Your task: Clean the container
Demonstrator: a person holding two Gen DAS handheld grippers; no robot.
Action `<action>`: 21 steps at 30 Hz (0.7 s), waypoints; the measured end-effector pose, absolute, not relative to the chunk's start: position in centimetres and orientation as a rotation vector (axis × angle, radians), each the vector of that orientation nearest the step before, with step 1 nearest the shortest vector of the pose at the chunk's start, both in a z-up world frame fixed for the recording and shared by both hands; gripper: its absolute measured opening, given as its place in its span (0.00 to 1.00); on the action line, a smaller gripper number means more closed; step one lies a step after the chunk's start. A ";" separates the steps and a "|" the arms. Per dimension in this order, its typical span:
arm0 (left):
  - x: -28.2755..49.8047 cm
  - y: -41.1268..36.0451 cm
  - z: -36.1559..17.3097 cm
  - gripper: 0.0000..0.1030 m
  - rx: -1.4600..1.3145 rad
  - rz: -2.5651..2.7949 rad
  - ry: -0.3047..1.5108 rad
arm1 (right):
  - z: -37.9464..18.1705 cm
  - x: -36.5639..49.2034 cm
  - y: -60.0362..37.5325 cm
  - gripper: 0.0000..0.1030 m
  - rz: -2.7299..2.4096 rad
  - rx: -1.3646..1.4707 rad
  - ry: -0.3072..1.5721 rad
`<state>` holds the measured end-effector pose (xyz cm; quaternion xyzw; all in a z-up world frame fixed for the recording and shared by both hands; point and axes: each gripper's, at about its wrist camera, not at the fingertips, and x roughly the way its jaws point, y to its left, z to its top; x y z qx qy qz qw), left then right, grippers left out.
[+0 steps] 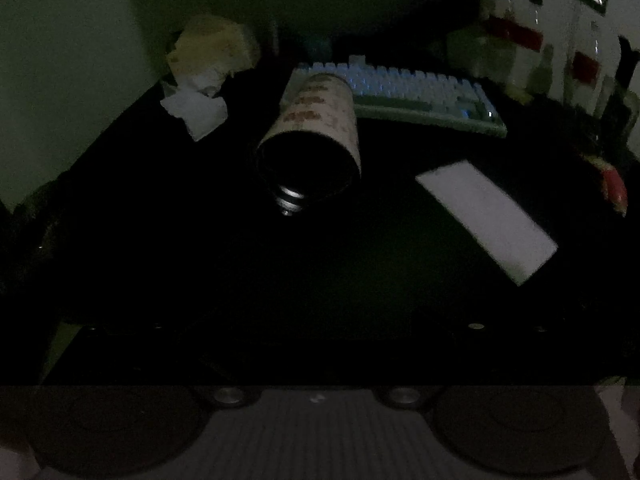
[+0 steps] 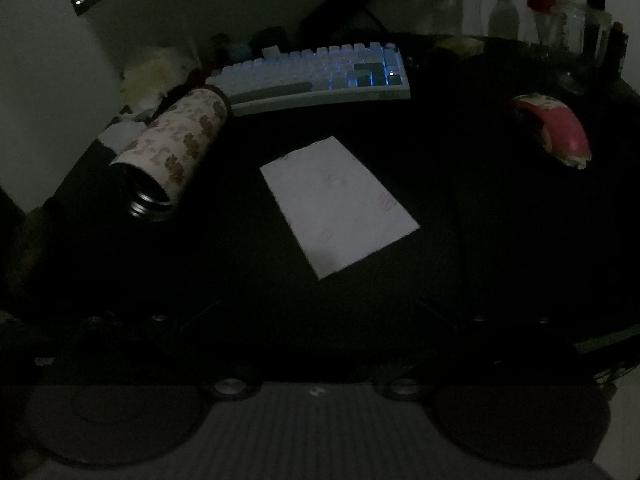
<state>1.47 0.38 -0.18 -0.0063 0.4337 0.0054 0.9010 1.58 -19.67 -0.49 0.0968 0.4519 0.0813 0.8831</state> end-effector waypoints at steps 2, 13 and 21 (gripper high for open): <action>2.0 0.4 -0.2 1.00 -0.015 0.005 0.886 | -0.5 2.1 -20.0 1.00 0.168 0.209 0.931; 4.8 0.9 -1.0 1.00 -0.064 -0.119 0.898 | -1.3 5.3 -21.9 1.00 0.254 0.283 0.910; 6.0 0.2 -1.9 1.00 -0.101 -0.164 0.906 | -0.9 8.2 -22.4 1.00 0.401 0.223 0.887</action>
